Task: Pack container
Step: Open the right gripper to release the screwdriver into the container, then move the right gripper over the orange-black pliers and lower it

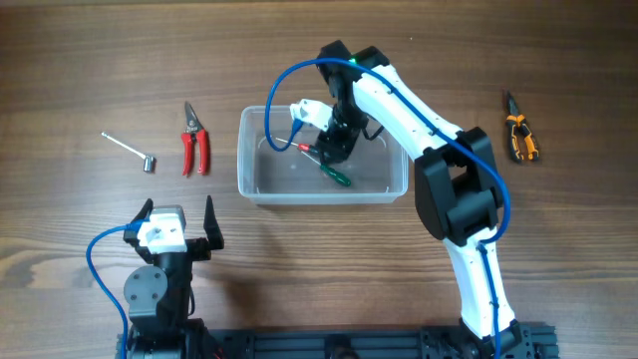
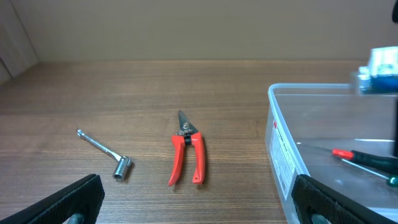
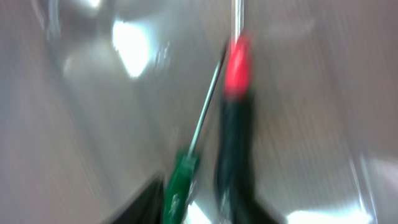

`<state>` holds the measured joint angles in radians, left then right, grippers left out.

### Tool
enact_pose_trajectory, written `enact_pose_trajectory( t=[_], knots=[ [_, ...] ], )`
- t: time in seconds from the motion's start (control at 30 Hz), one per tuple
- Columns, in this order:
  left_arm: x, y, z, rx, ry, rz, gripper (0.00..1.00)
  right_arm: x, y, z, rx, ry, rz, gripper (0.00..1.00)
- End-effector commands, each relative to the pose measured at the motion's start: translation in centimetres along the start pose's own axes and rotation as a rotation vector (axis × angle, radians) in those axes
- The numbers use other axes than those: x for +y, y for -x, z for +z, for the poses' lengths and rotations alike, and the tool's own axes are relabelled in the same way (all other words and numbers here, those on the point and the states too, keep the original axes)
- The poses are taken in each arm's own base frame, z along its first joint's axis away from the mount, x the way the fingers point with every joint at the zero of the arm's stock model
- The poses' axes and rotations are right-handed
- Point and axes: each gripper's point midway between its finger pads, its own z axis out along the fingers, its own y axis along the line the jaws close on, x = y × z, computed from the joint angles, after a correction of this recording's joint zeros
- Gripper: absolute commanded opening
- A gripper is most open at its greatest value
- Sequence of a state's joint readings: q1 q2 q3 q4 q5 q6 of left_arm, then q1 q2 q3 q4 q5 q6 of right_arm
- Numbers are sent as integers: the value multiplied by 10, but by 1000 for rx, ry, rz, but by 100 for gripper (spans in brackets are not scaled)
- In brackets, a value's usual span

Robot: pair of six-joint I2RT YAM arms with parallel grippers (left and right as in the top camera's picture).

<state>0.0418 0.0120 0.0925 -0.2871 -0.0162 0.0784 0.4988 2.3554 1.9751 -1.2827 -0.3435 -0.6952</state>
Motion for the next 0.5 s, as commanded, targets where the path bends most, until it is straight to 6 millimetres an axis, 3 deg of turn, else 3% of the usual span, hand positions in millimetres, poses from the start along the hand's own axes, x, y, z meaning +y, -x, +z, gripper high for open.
enact_pose_trajectory(
  t=[0.0, 0.23, 0.43, 0.47],
  knots=[
    [-1, 1, 0, -9, -6, 21, 100, 11, 0, -7, -1, 22, 22, 32],
    [-1, 1, 0, -8, -6, 21, 100, 24, 13, -57, -98, -48, -1, 33],
    [-1, 1, 0, -8, -6, 21, 100, 39, 29, -119, -253, -153, 35, 34],
    [-1, 1, 0, -8, -6, 21, 100, 41, 33, -134, -296, -181, 67, 41]
  ],
)
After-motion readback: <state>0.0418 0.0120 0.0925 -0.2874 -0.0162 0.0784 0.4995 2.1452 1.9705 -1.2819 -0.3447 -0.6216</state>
